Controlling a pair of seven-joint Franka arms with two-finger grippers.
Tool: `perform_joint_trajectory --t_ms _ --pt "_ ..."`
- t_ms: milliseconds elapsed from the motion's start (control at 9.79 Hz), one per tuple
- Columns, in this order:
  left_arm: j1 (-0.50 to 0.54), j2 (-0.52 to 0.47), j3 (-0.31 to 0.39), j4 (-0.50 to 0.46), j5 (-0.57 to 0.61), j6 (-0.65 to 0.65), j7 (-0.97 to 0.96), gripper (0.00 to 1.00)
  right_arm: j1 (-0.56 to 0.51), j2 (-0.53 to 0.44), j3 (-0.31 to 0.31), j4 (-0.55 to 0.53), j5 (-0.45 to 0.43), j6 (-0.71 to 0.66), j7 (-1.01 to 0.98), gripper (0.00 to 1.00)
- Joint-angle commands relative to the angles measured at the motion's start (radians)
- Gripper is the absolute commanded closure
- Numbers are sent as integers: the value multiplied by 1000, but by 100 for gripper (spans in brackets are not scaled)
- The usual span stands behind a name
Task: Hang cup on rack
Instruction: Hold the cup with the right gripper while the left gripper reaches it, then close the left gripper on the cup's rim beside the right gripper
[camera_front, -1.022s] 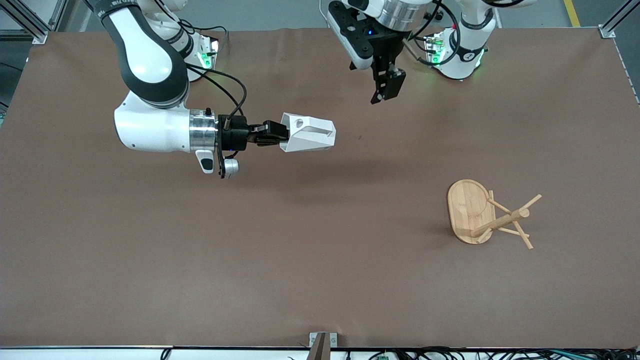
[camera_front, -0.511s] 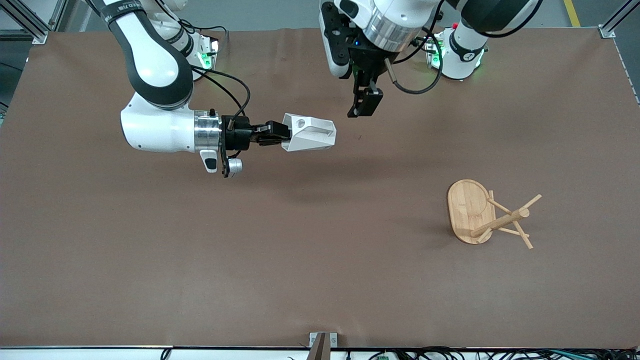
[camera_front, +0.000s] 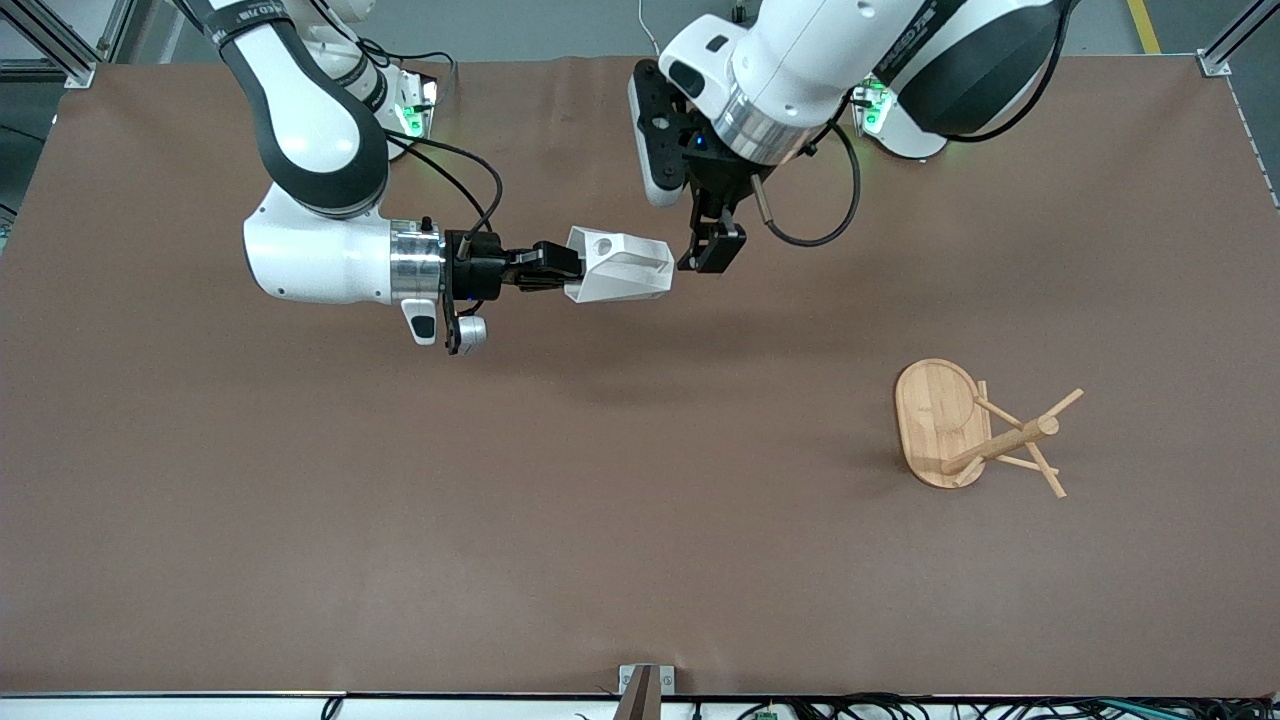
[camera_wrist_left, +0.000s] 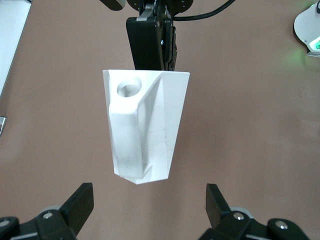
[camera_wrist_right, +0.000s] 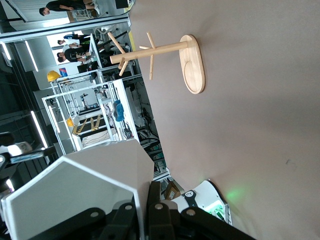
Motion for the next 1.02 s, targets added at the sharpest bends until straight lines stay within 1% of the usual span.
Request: perform_joint_trajectory --t_ms 0,409,715,919 --pt "-10 42 -5 -9 -25 11 2 0 -7 -20 12 -18 34 11 -21 100" --pt "-22 83 -5 -9 -36 27 39 0 -10 -25 43 -18 34 51 -38 100" --pt "-20 111 -5 -8 -34 55 95 0 -10 -32 46 -18 34 58 -64 100" --pt "-19 111 -5 -11 -36 55 103 0 -7 -34 49 -18 34 63 -64 100"
